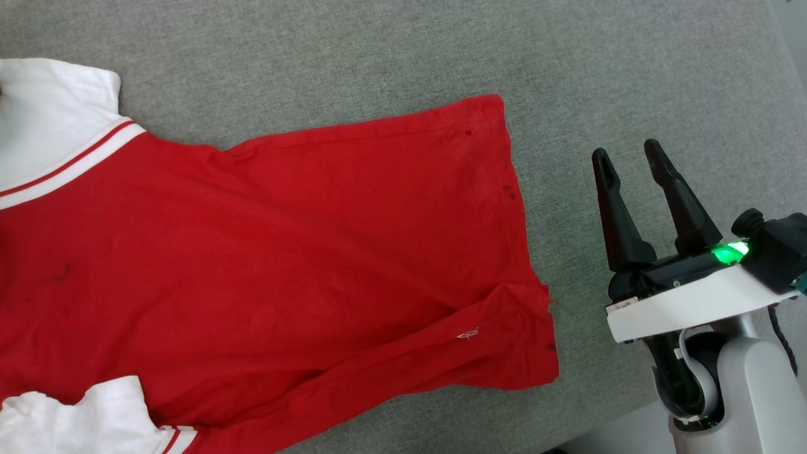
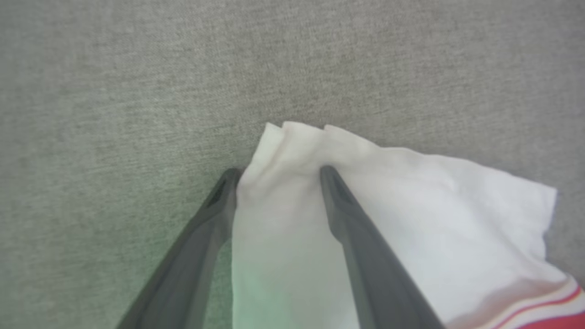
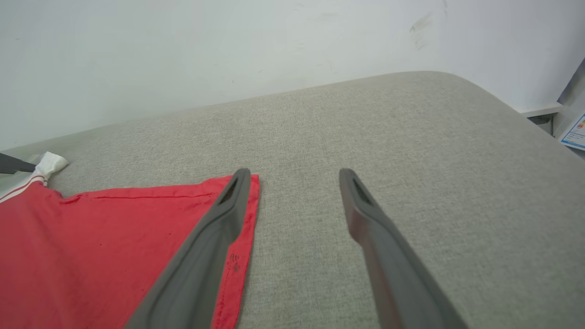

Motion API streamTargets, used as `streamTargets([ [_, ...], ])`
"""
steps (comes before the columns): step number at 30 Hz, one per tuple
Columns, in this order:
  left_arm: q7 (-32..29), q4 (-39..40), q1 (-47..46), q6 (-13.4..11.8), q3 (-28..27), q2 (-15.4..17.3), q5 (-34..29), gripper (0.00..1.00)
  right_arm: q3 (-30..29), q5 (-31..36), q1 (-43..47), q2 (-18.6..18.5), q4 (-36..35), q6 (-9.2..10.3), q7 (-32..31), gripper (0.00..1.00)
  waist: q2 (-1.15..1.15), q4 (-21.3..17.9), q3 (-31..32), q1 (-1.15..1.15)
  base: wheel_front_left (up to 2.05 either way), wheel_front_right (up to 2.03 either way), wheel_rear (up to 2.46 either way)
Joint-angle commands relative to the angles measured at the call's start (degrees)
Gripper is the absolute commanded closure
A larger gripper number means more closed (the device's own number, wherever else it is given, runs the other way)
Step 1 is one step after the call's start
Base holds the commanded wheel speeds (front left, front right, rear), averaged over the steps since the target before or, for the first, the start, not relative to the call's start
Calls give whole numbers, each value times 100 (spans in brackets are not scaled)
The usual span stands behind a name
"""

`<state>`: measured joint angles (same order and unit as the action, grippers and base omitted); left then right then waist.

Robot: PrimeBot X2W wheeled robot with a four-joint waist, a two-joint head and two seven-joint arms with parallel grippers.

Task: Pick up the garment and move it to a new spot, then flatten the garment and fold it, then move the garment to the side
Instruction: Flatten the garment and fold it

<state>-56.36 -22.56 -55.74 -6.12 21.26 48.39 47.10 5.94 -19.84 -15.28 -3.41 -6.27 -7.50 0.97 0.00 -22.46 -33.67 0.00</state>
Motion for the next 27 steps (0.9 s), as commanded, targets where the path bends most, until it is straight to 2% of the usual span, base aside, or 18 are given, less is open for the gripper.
streamTargets([
  [1, -237, -246, 477, 3, 273, -340, 102, 100, 1, -65, -103, 18, 20, 2, 18, 0, 0, -6, 7, 0, 0, 0, 0],
  [10, 605, -184, 208, 27, 97, -450, -56, 100, -7, -427, -268, -258, 236, 2, -356, 0, 0, 206, 284, 0, 0, 0, 0],
  [14, 1117, -158, -25, 31, -6, -716, -54, 100, 53, -813, -488, -605, 703, 2, -1120, 0, 0, 484, 465, 0, 0, 0, 0],
  [19, 1478, -14, -154, 118, 113, -1087, -112, 100, 226, -1280, -904, -1054, 1245, 1, -2223, 0, 0, 938, 583, 0, 0, 0, 0],
  [27, 1740, 380, -217, 223, 241, -1380, -144, 100, 352, -1494, -1844, -1342, 1960, 2, -3091, 0, 0, 1488, 459, 0, 0, 0, 0],
])
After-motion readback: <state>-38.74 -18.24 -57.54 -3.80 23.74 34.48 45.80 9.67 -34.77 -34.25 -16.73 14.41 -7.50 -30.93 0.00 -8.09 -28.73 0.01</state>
